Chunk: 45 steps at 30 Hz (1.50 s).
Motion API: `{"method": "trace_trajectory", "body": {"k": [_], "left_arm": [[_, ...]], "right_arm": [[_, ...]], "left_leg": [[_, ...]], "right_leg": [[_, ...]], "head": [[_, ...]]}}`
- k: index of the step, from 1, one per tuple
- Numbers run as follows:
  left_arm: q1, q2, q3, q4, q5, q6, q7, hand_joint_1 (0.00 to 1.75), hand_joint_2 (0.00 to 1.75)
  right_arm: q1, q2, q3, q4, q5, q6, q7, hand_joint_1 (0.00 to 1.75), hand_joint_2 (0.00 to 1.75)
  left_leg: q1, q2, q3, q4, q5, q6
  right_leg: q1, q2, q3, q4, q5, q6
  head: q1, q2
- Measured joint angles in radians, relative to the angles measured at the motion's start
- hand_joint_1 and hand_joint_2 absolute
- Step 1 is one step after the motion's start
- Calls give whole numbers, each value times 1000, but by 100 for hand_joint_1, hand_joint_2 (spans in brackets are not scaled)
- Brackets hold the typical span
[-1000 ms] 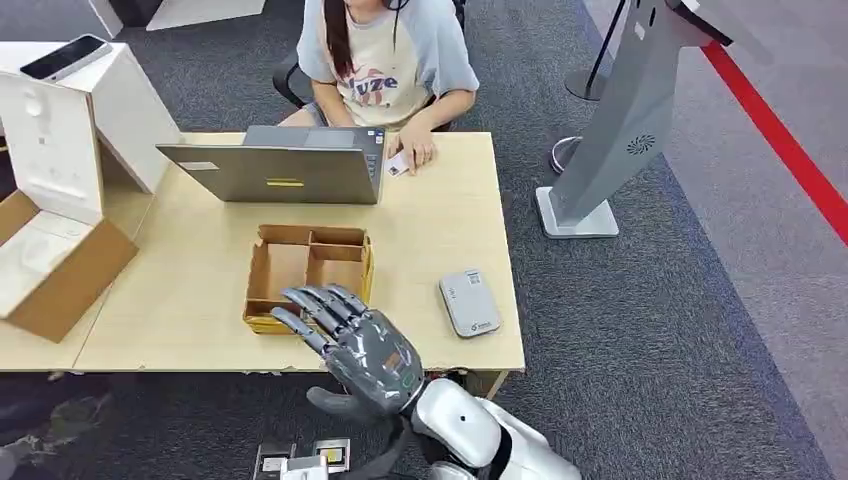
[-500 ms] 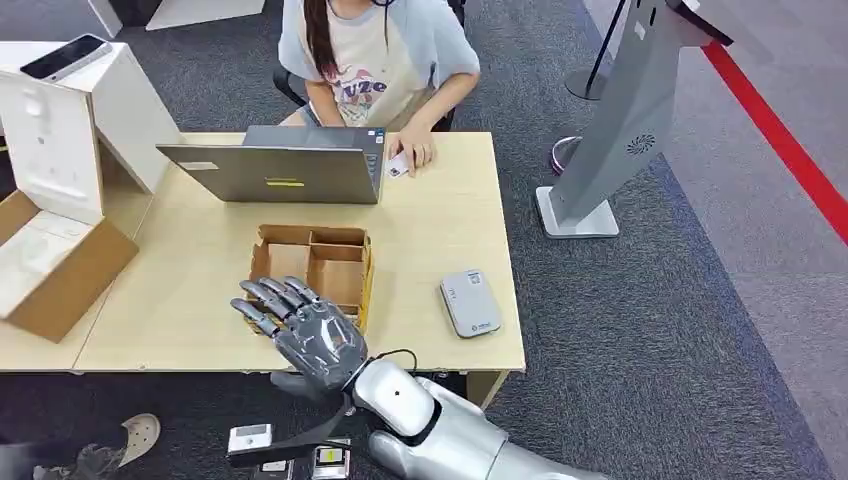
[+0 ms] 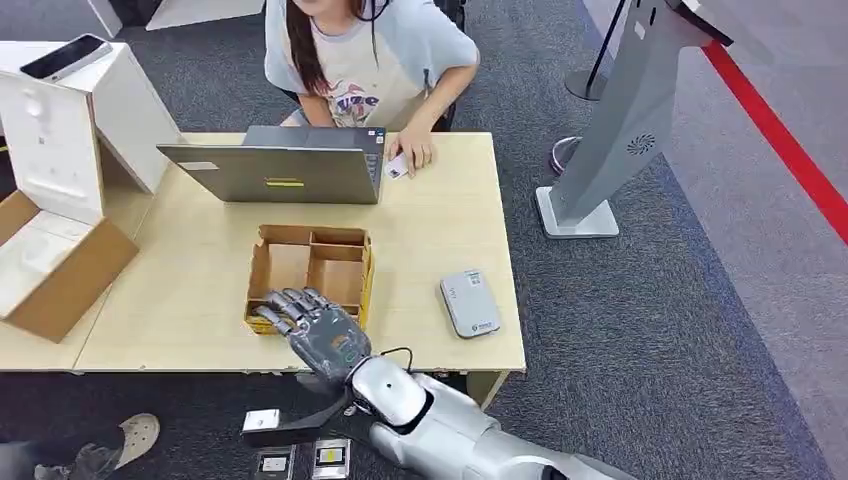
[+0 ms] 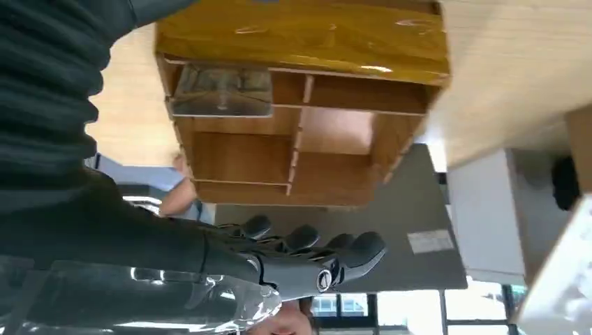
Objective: Pass the card to the sensor for recognition and then transmit it.
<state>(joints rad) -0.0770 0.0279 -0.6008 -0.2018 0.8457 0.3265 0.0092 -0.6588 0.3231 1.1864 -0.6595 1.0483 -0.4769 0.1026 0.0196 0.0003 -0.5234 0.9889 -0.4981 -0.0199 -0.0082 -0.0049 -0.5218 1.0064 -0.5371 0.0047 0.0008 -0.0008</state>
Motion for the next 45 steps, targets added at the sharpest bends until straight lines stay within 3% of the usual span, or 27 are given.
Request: {"method": "trace_trajectory", "body": {"k": [9,19,21,22,23,25,27,28,29,31,32,33,34,45], "left_arm": [[1,9,-36,0,-2,-15,3,0,175],[1,18,-63,0,-9,-31,3,0,175],[0,18,-66,0,-9,-32,3,0,175],[0,20,-70,0,-8,-32,3,0,175],[1,20,-72,0,-8,-33,3,0,175],[1,21,-79,0,-8,-35,3,0,175],[1,23,-82,0,-8,-41,3,0,175],[0,24,-85,0,-8,-42,3,0,175],[0,24,-87,0,-8,-43,3,0,175],[0,26,-88,0,-7,-48,3,0,175],[0,27,-88,0,-7,-50,3,0,175],[0,28,-88,0,-7,-51,3,0,175],[0,28,-89,0,-7,-52,3,0,175],[0,29,-103,0,20,-57,3,0,175]], "right_arm": [[-76,-27,-2,106,6,-30,53,0,175],[-83,-57,-24,140,8,-37,66,0,175],[-83,-64,-26,144,8,-37,73,7,175],[-83,-69,-28,145,8,-36,74,152,175],[-83,-74,-32,145,8,-35,75,169,175],[-83,-84,-42,146,6,-35,77,168,175],[-82,-93,-50,146,5,-35,76,115,175],[-82,-97,-53,146,5,-35,76,51,175],[-81,-100,-56,146,5,-35,75,161,175],[-79,-108,-61,146,7,-34,74,155,175],[-79,-111,-65,144,6,-33,72,47,175],[-79,-113,-68,140,6,-27,70,47,175],[-79,-114,-71,136,5,-23,65,0,175],[-73,-137,-82,56,20,35,66,0,175]], "left_leg": [[0,0,0,0,0,0],[0,0,0,0,0,0],[0,0,0,0,0,0],[0,0,0,0,0,0],[0,0,0,0,0,0],[0,0,0,0,0,0],[0,0,0,0,0,0],[0,0,0,0,0,0],[0,0,0,0,0,0],[0,0,0,0,0,0],[0,0,0,0,0,0],[0,1,0,0,0,0],[0,0,0,0,0,0],[0,0,0,0,0,0]], "right_leg": [[0,0,0,0,0,0],[0,0,0,0,0,0],[0,0,0,0,0,0],[0,0,0,0,0,0],[0,0,0,0,0,0],[0,0,0,0,0,0],[0,0,0,0,0,0],[0,0,0,0,0,0],[0,0,0,0,0,0],[0,0,0,0,0,0],[0,0,0,0,0,0],[0,1,0,0,0,0],[0,0,0,0,0,0],[0,1,0,0,0,0]], "head": [[0,0],[0,0],[0,0],[0,0],[0,0],[0,0],[0,0],[0,0],[0,0],[0,0],[0,0],[0,0],[0,0],[0,0]]}}
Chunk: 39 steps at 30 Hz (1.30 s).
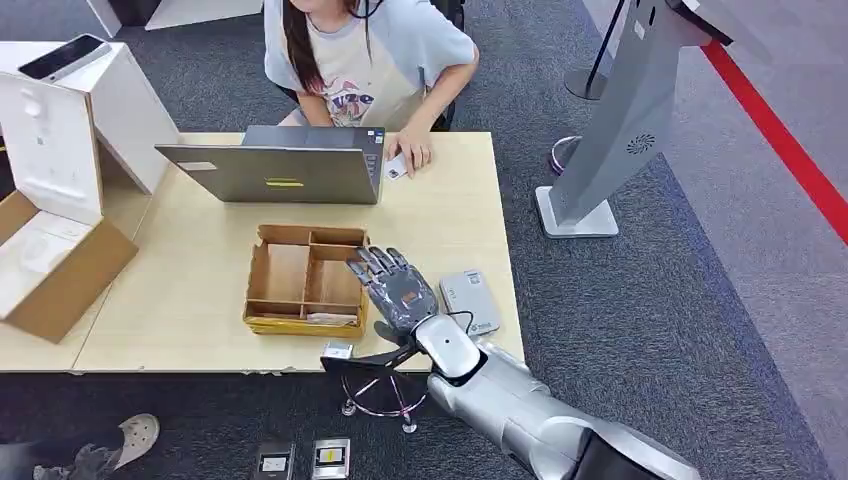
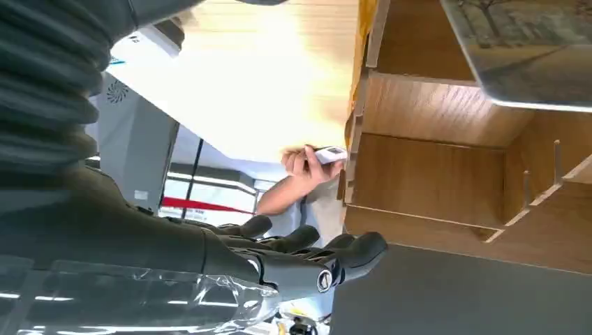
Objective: Pass the card to the sensor for recognition and then transmit it.
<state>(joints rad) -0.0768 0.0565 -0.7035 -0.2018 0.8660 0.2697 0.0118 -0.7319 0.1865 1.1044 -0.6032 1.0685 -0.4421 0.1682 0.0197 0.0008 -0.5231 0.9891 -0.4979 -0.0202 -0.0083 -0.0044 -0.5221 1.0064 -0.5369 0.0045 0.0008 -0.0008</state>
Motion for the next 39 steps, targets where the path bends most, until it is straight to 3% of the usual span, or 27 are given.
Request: {"method": "trace_trajectory", "body": {"k": [6,14,23,39], "left_arm": [[0,0,-2,0,16,6,-2,0,175],[0,0,-2,0,45,8,-4,0,175],[0,0,-2,0,73,15,-4,0,175],[0,-2,-2,0,84,15,-21,0,175]], "right_arm": [[14,-27,-10,-89,27,46,26,0,175],[52,-95,-44,-281,62,124,62,0,175],[108,-132,-67,-507,73,222,80,0,175],[223,-185,-66,-722,31,326,91,0,175]], "left_leg": [[0,0,0,0,0,0],[0,0,0,0,0,0],[0,1,0,0,0,0],[0,1,0,0,0,0]], "right_leg": [[0,0,0,0,0,0],[0,0,0,0,0,0],[0,1,0,0,0,0],[0,1,0,0,0,0]], "head": [[0,0],[0,0],[0,0],[0,0]]}}
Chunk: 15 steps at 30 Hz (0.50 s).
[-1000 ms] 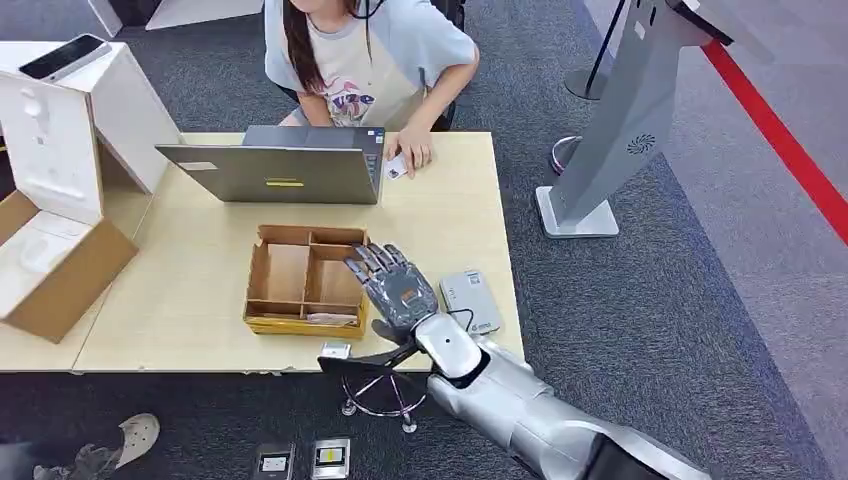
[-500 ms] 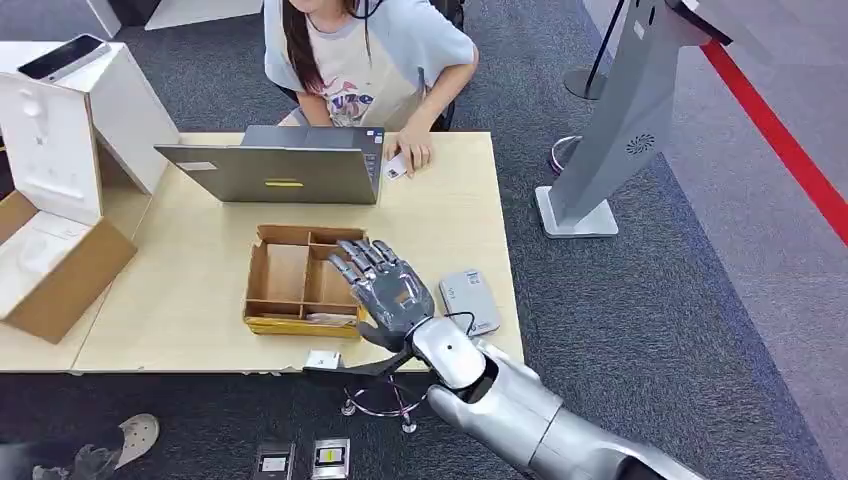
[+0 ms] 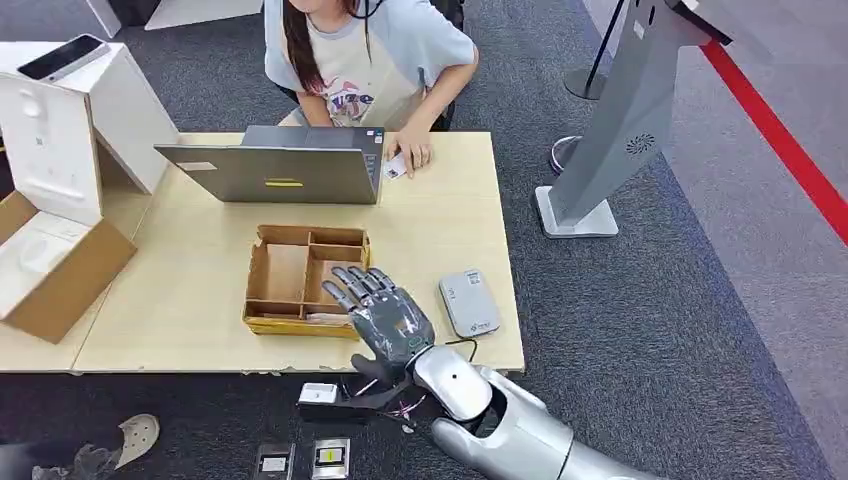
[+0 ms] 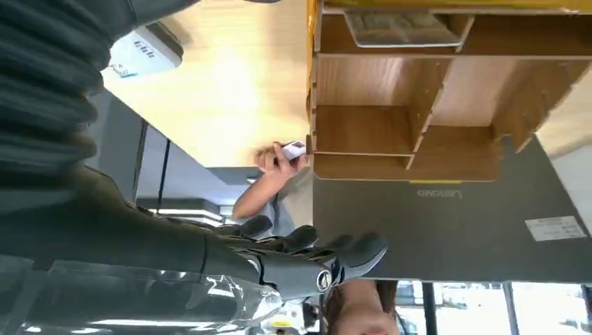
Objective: Pass the card to the sensor for recognition and then transmit it.
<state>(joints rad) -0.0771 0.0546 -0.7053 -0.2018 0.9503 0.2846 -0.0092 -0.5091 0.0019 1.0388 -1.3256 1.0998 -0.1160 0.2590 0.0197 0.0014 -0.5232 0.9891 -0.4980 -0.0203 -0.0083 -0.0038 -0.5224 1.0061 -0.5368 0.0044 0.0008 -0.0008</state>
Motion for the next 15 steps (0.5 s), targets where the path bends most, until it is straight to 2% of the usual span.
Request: {"method": "trace_trajectory", "body": {"k": [5,15], "left_arm": [[-1,0,0,0,3,2,-3,0,175],[-3,0,0,0,13,10,-3,0,175]], "right_arm": [[7,14,10,4,-27,-24,-42,0,175],[6,100,58,51,-56,-60,-117,0,175]], "left_leg": [[0,0,0,0,0,0],[0,0,-1,0,0,0]], "right_leg": [[0,0,0,0,0,0],[0,0,0,0,0,0]], "head": [[0,0],[0,0]]}}
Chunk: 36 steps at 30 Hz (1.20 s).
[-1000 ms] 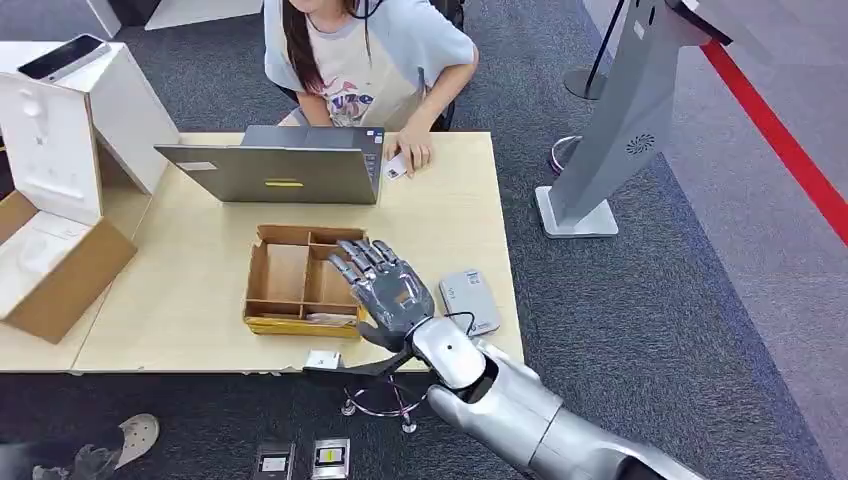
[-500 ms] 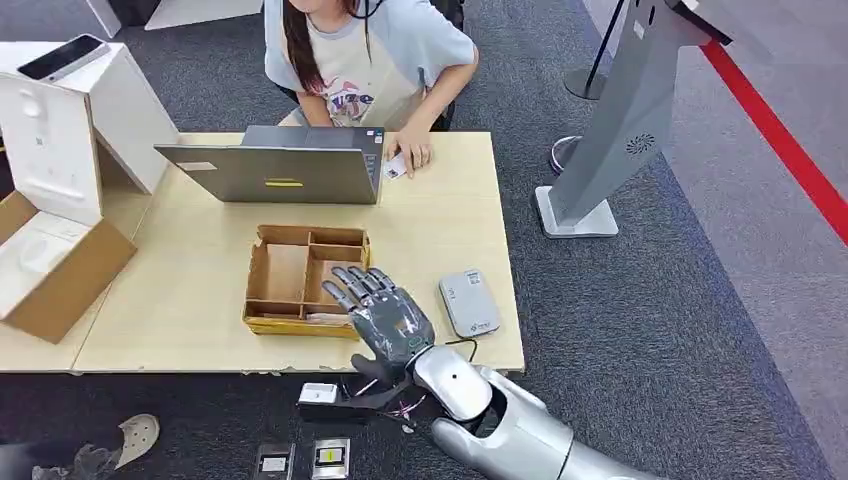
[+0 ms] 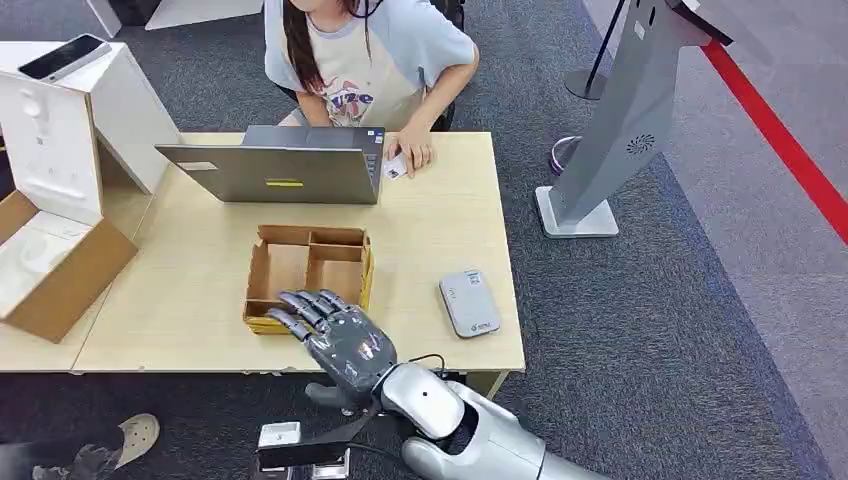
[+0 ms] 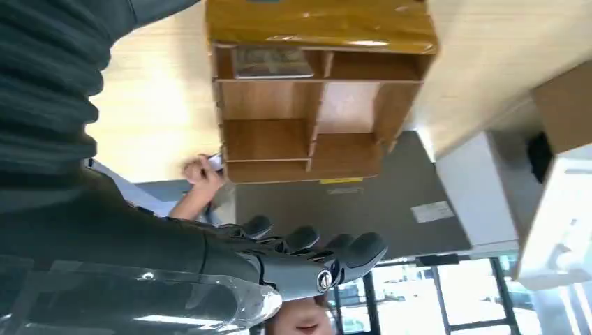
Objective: Pass the card to the sensor for recognition and then transmit it.
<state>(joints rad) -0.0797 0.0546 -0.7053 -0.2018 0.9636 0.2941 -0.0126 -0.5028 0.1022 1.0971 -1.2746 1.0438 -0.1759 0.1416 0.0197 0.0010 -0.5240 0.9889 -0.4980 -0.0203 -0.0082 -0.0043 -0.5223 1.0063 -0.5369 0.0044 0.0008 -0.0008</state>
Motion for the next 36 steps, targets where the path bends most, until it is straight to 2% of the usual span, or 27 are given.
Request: {"method": "trace_trajectory", "body": {"k": [12,15,19,23,27,36], "left_arm": [[0,0,0,0,0,3,3,0,175],[0,0,0,0,0,3,4,0,175],[0,0,0,0,-1,5,4,0,175],[0,0,0,0,-2,6,4,0,175],[0,0,-1,0,-2,10,9,0,175],[0,0,-1,0,0,19,11,0,175]], "right_arm": [[-38,112,55,147,-15,-45,-56,0,175],[-53,142,70,200,-10,-88,-77,0,175],[-88,185,90,282,35,-187,-80,0,175],[-121,208,110,356,53,-243,-72,0,175],[-140,222,126,409,53,-263,-73,0,175],[-176,234,142,504,-36,-304,-90,0,175]], "left_leg": [[0,0,0,0,0,0],[0,0,0,0,0,0],[0,0,0,0,0,0],[0,0,0,0,0,0],[0,0,0,0,0,0],[0,0,0,0,0,0]], "right_leg": [[0,0,0,0,0,0],[0,0,0,0,0,0],[0,0,0,0,0,0],[0,0,0,0,0,0],[0,0,0,0,0,0],[0,0,0,0,0,0]], "head": [[0,0],[0,0],[0,0],[0,0],[0,0],[0,0]]}}
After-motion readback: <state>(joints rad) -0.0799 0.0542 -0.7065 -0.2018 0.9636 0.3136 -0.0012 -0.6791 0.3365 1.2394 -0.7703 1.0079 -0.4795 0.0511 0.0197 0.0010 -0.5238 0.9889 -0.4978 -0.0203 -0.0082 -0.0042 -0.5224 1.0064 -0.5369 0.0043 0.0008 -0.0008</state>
